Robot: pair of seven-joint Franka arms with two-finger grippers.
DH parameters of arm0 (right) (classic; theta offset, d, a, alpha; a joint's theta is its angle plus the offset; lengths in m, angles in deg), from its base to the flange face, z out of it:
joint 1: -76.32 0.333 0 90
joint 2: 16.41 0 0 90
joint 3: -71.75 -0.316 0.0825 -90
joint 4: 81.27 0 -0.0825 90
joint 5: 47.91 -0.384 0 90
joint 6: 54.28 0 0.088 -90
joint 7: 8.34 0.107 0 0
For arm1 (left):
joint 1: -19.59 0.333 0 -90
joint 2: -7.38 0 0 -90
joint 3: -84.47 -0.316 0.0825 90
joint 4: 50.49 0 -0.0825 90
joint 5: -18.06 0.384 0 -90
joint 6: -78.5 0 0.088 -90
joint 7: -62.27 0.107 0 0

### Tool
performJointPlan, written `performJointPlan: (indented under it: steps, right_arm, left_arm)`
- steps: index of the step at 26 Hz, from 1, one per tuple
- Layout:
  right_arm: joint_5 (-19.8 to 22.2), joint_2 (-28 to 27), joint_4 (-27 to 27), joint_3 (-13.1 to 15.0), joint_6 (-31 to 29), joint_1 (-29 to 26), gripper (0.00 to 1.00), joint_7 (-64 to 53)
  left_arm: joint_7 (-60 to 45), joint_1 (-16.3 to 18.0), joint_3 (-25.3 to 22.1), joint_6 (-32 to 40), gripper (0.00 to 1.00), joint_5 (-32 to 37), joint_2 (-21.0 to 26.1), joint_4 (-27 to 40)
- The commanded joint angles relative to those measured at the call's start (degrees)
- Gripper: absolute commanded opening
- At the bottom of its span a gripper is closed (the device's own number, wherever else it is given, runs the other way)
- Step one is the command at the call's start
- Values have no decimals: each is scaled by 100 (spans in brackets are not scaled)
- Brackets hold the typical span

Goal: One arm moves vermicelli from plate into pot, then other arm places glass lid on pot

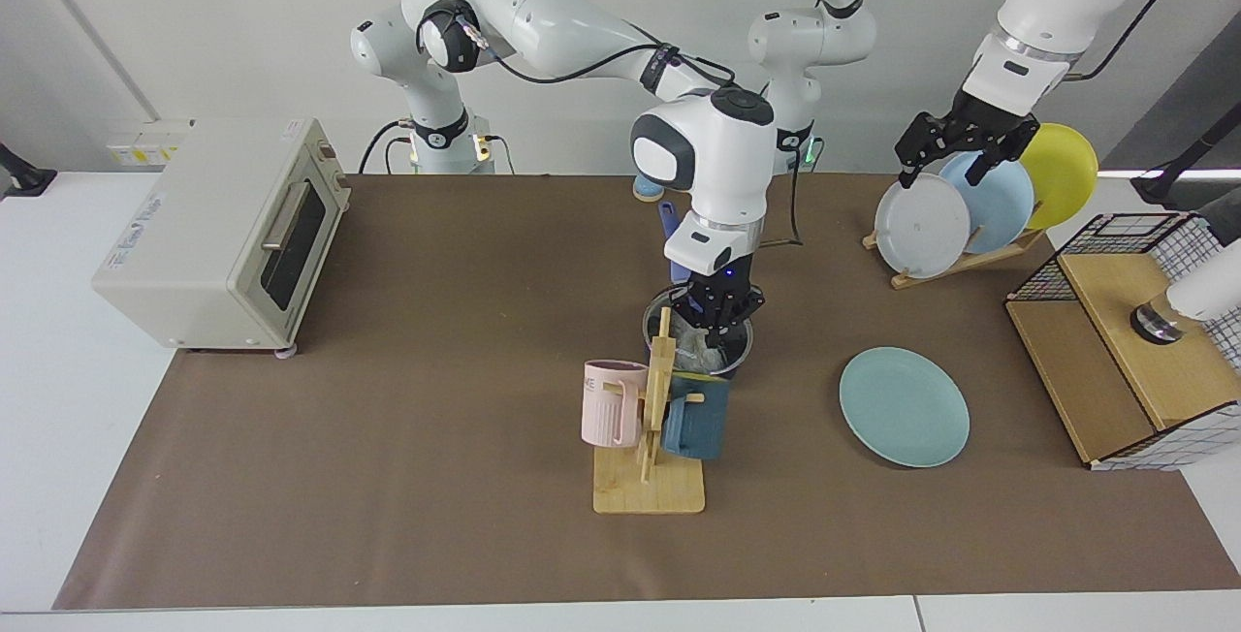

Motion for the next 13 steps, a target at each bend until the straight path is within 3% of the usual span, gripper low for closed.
performJointPlan:
  steps: [1,13]
  right_arm:
    - [-136,-101,7,-62,-441,-187,0,-231]
    - [-136,-304,7,-71,-749,-364,0,-478]
  left_arm:
    - [-14,26,29,153,100,93,22,-129]
    - [-14,26,29,153,100,93,22,-129]
